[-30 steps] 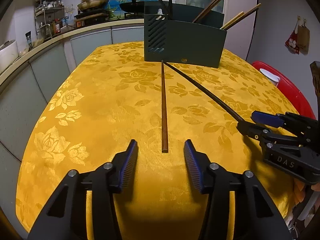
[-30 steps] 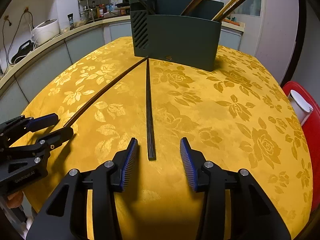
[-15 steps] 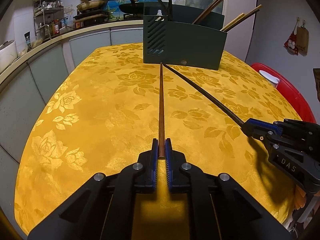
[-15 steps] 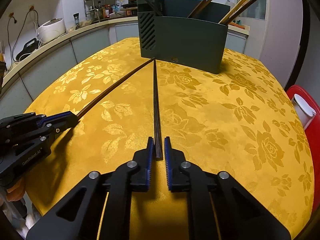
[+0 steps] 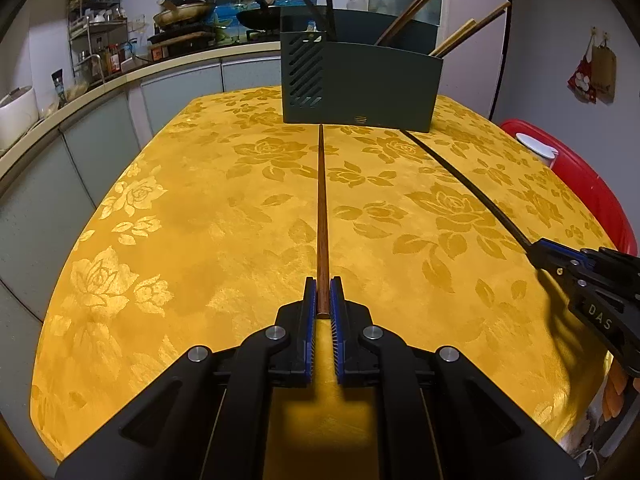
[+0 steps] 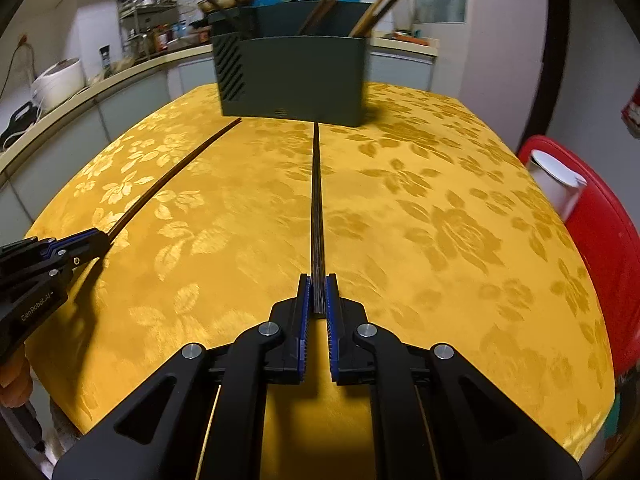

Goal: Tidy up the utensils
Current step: 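Hold both dark chopsticks closed in the tools and begin lifting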

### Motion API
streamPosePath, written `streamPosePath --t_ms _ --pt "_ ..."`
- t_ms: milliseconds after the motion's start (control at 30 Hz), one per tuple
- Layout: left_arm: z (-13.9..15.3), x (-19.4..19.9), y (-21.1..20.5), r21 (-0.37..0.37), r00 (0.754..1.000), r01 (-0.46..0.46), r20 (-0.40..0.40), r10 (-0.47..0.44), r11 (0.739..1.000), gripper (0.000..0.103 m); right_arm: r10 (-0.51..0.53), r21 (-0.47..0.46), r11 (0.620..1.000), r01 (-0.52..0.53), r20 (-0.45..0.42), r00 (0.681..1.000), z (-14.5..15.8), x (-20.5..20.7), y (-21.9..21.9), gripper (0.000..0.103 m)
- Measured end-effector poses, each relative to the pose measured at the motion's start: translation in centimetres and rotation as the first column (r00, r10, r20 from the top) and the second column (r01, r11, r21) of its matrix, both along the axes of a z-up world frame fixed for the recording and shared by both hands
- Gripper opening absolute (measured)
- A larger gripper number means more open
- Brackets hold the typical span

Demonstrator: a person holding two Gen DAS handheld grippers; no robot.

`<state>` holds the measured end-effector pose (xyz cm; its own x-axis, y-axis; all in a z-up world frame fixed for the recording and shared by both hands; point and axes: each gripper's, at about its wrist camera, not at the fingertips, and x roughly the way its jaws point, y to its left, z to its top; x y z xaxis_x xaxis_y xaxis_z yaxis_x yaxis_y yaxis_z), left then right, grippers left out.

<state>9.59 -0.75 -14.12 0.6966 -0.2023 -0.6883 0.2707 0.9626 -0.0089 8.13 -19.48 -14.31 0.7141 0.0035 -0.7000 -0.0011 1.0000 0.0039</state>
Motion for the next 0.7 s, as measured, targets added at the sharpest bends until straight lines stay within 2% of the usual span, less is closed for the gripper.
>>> streamPosePath --t_ms 133,233,400,533,700 --pt "-0.1 -0.1 -0.2 0.01 1.0 -0.002 0.013 0.002 1.0 0.007 -0.008 -0.008 1.0 0.009 0.033 0.999 -0.2 -0.4 0.2 0.008" --pt "-0.1 -0.1 -0.2 0.007 1.0 -0.004 0.017 0.004 1.0 0.007 -0.016 0.018 1.0 0.015 0.055 0.998 -0.4 -0.5 0.0 0.008" --pt "-0.2 -0.2 -0.3 0.02 1.0 0.0 0.029 0.0 1.0 0.007 0.002 -0.017 1.0 0.0 0.088 0.996 -0.6 -0.6 0.5 0.008" --pt "0.0 -0.2 -0.4 0.025 1.0 0.009 0.02 -0.01 1.0 0.007 0.008 0.002 1.0 -0.009 0.067 0.998 -0.3 -0.3 0.2 0.008" --pt "0.6 -0.4 -0.3 0.034 1.0 0.008 0.03 -0.009 0.999 0.007 0.015 0.079 0.997 -0.016 0.022 1.0 0.3 -0.2 -0.7 0.008"
